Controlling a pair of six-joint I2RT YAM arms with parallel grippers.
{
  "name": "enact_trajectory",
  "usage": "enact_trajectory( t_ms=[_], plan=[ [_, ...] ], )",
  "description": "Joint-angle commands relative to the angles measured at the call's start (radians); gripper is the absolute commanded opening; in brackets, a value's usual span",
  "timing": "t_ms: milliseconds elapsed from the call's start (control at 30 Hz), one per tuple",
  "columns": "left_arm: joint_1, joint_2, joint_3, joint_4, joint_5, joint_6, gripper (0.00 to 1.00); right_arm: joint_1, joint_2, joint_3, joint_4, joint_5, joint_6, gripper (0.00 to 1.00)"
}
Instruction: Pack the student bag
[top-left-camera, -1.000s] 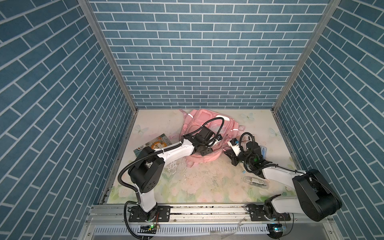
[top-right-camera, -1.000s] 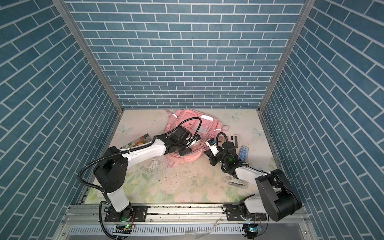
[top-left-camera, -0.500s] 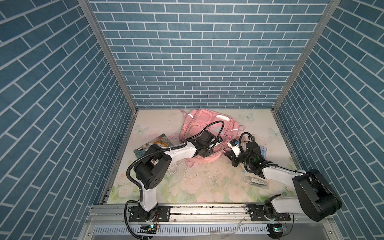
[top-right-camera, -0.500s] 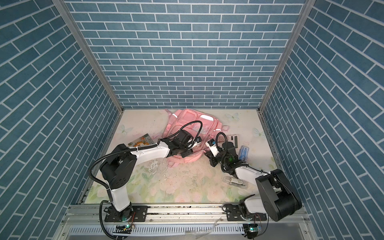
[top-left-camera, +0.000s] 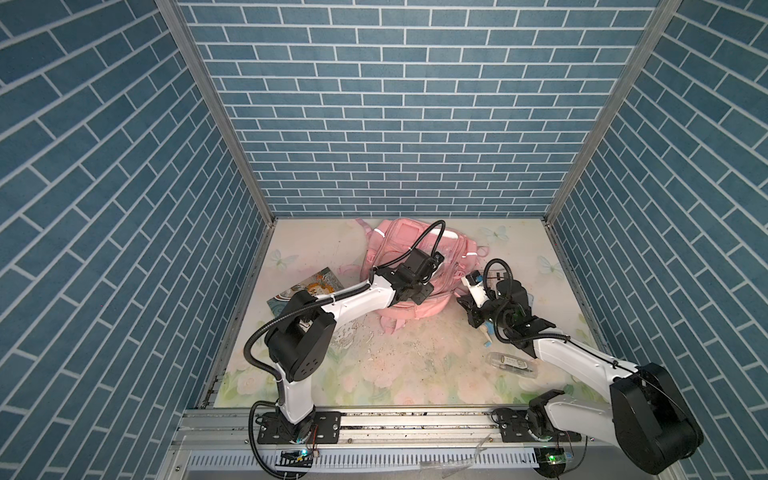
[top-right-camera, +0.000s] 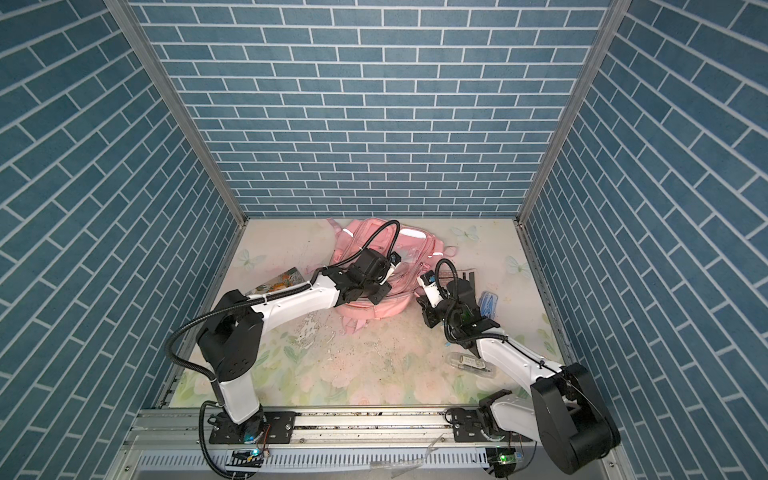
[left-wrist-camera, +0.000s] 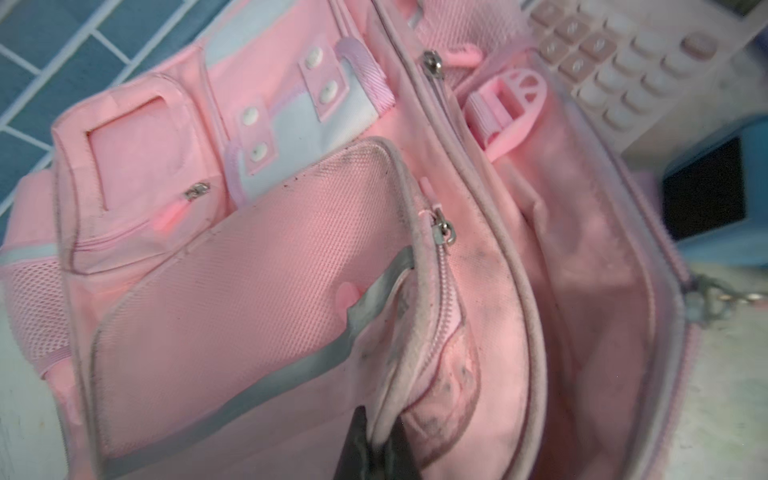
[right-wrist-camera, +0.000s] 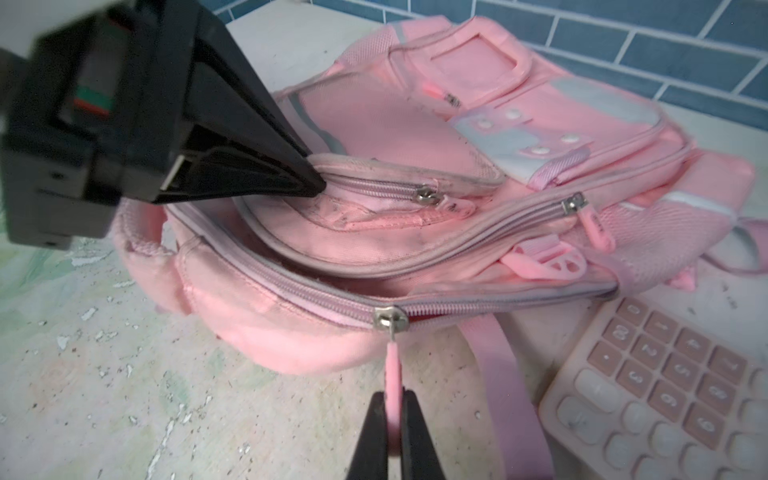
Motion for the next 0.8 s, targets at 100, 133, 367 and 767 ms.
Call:
enact_trajectory(
  t_ms=[100,133,367,767],
  plan=[
    [0.059,-0.139,0.038,-0.039,0.094,-0.322,0.00,-0.002,-0.133,0.035,-0.021,-0.082,-0.083,0.00],
    [0.065,-0.153,0.040,-0.028,0.103,-0.346,0.00,-0.001,-0.145,0.038,-0.027,-0.117,-0.090,0.00],
    [0.085,-0.200,0.060,0.026,0.167,-0.488,0.00,0.088,-0.172,0.096,-0.150,-0.143,-0.083,0.00],
    [0.099,-0.178,0.140,0.064,0.325,-0.664,0.00,0.141,-0.132,0.173,-0.207,0.058,-0.027,0.00]
  ],
)
